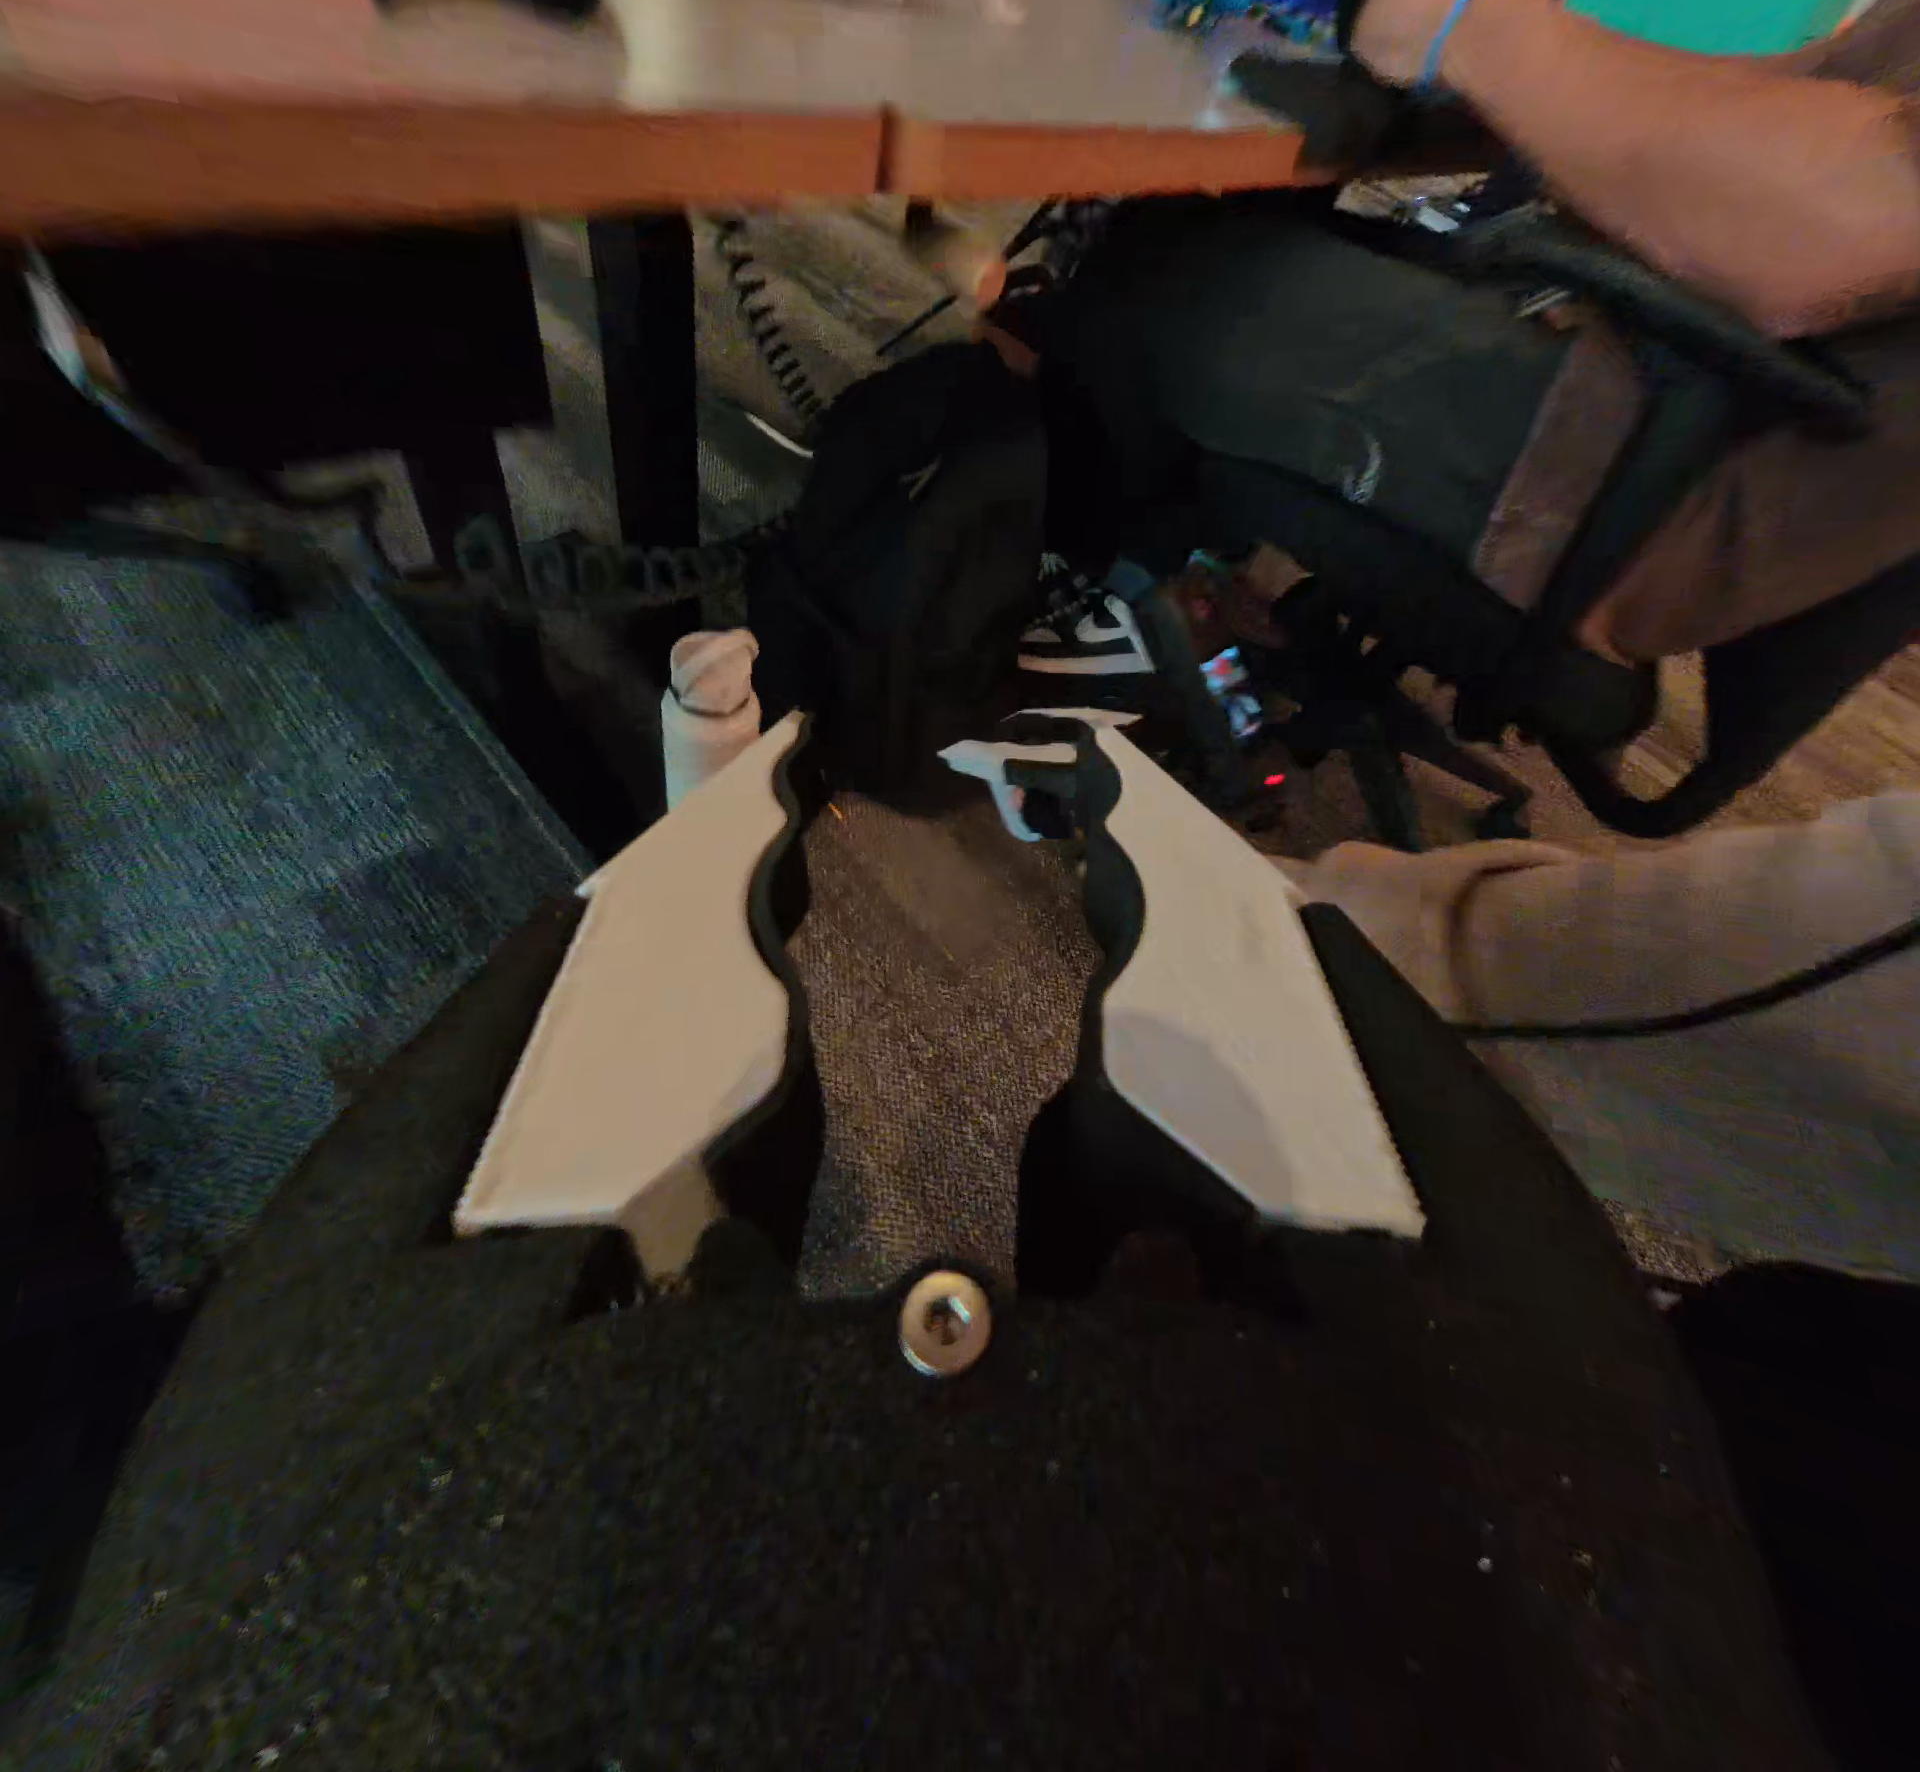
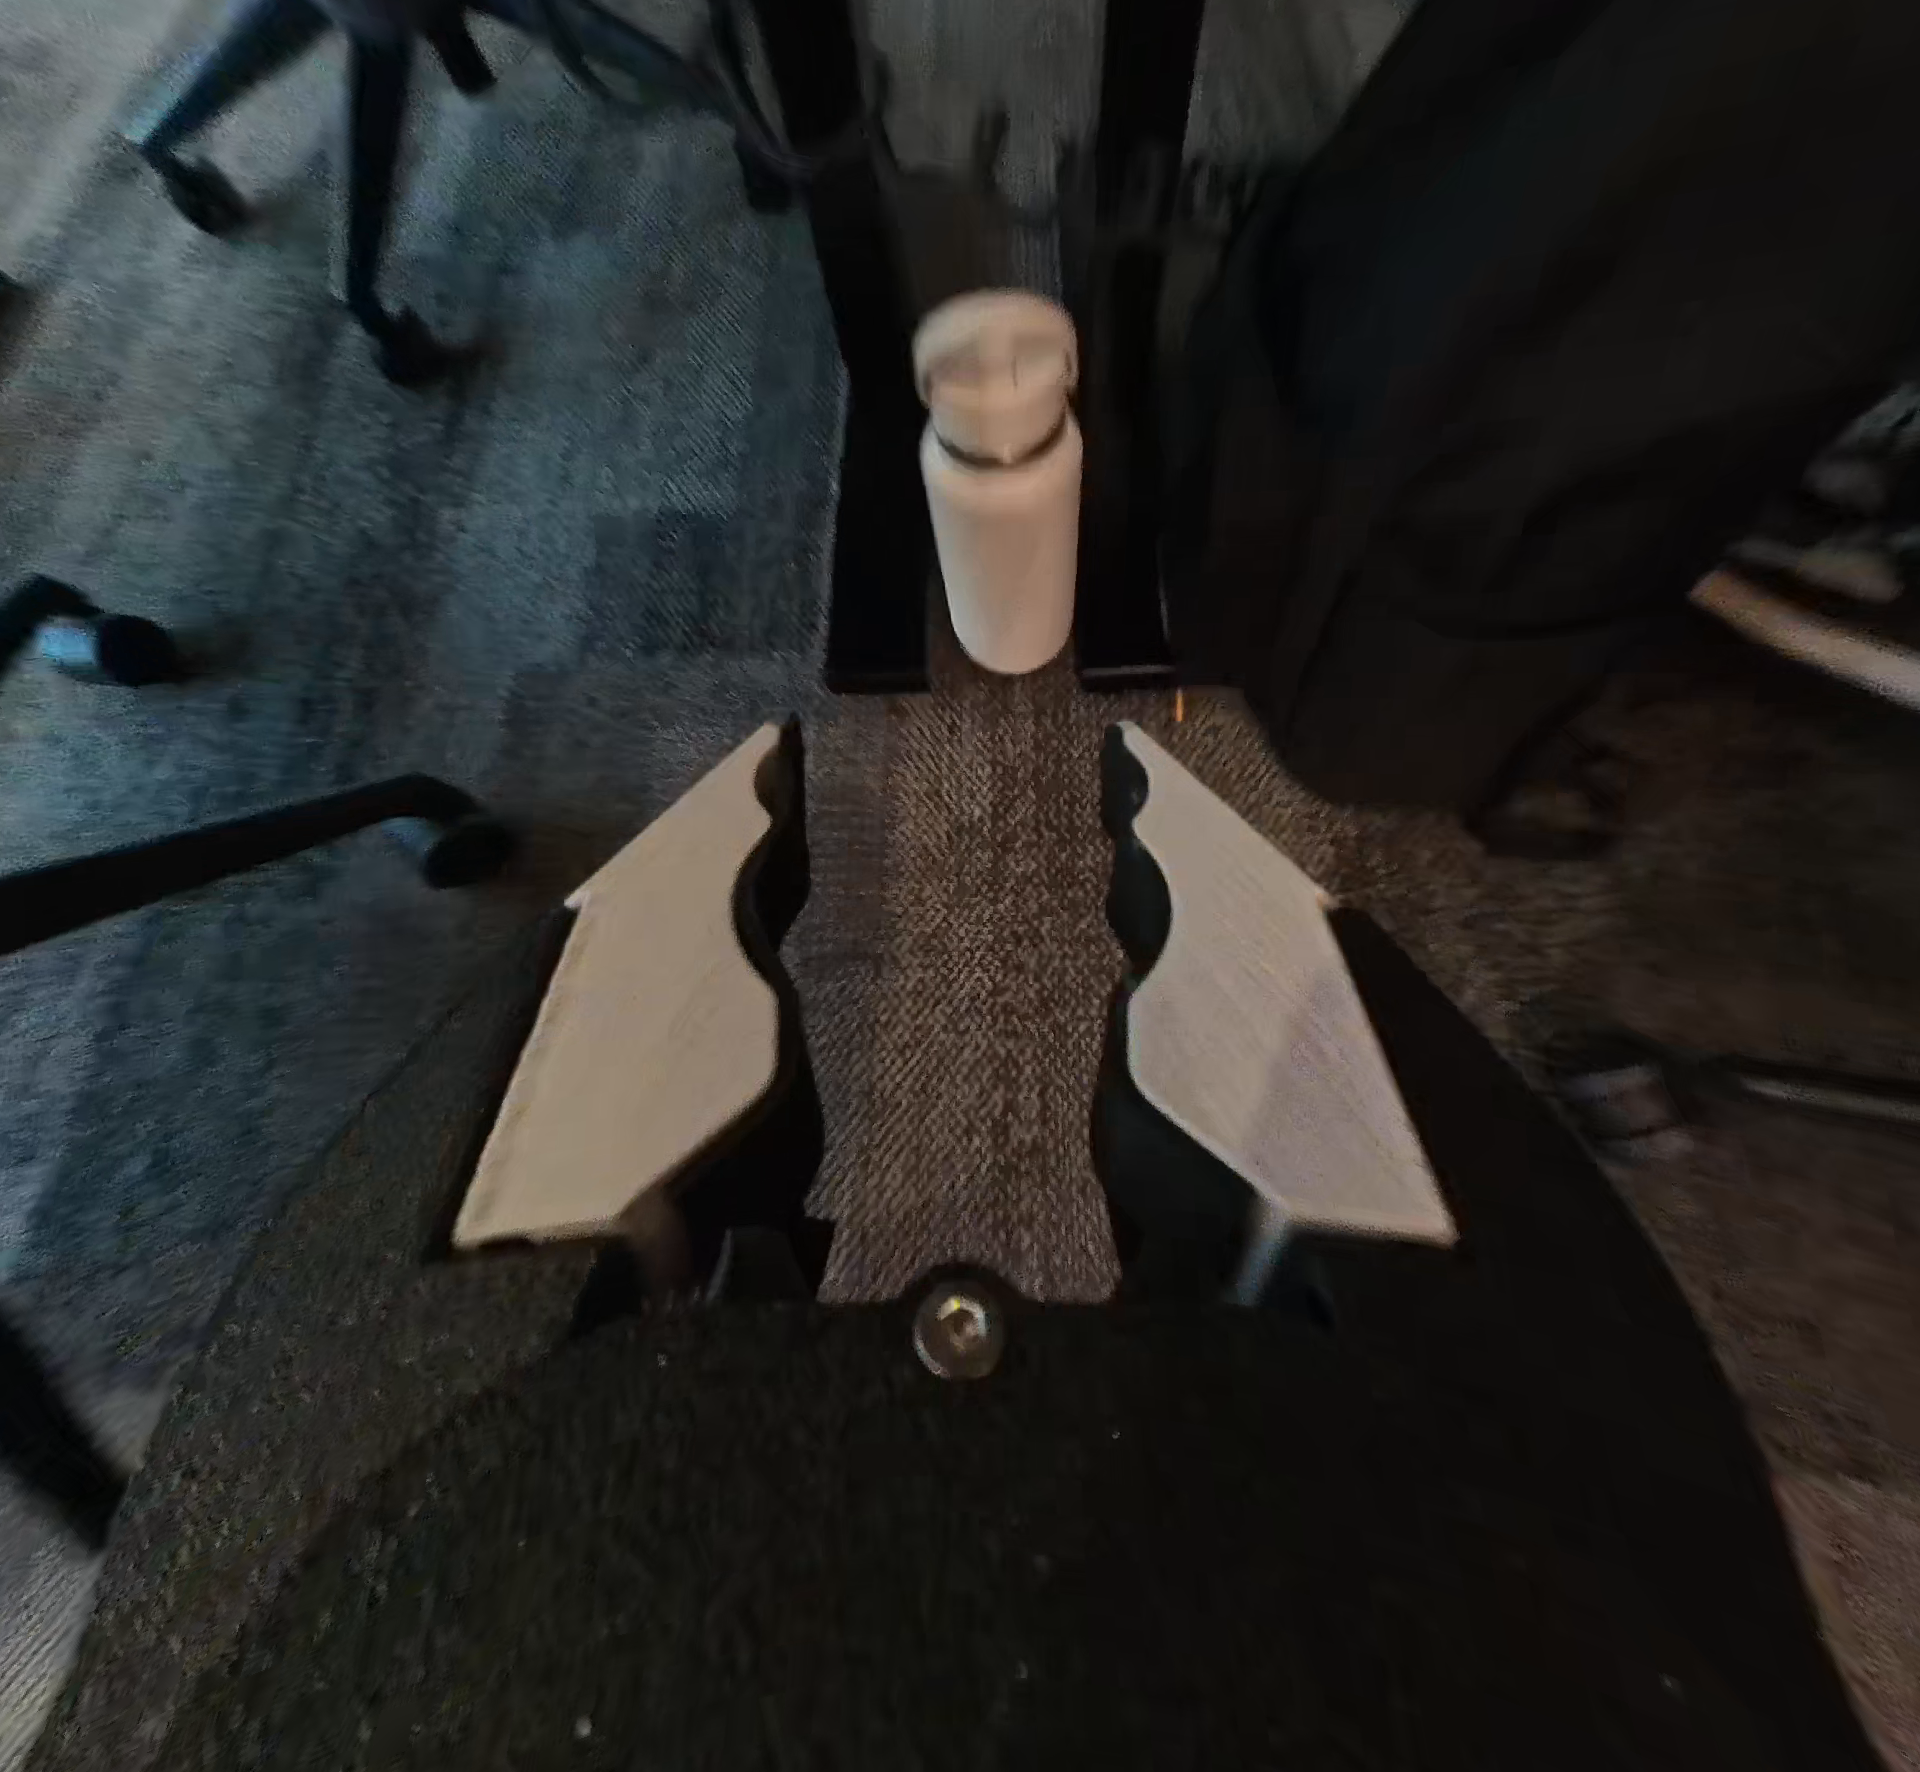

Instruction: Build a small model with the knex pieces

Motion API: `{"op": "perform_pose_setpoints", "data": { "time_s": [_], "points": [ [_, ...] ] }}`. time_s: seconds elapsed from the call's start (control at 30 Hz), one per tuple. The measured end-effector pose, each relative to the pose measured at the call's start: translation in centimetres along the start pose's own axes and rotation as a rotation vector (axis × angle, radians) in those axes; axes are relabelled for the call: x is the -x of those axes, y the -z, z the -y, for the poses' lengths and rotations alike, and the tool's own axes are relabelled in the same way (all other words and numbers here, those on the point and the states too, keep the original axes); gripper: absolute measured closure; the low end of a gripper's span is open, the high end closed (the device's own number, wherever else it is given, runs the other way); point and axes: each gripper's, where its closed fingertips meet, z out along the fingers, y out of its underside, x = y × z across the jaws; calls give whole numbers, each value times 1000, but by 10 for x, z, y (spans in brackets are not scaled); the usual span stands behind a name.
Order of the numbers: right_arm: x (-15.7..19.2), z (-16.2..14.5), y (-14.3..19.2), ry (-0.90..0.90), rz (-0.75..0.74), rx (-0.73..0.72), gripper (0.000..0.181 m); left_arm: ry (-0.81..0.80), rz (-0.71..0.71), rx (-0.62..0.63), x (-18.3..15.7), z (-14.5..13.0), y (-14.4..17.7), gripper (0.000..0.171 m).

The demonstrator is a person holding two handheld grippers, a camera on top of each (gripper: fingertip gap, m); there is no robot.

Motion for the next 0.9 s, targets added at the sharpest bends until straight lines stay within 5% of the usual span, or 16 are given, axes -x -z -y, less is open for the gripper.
{"op": "perform_pose_setpoints", "data": {
  "time_s": [0.17,0.37,0.43,0.63,0.9],
  "points": [
    [-54,-112,-157,-30,-9,68,130,-1,-23,60,30,-96,-58,123],
    [-116,-162,-268,-33,-68,84,137,41,15,178,93,-127,-82,124],
    [-128,-165,-292,-29,-74,89,141,53,53,195,111,-134,-77,124],
    [-144,-176,-333,27,-86,115,146,-241,60,339,114,-167,-72,127],
    [-157,-183,-372,37,-146,128,156,-224,44,375,111,-187,-61,127]
  ]
}}
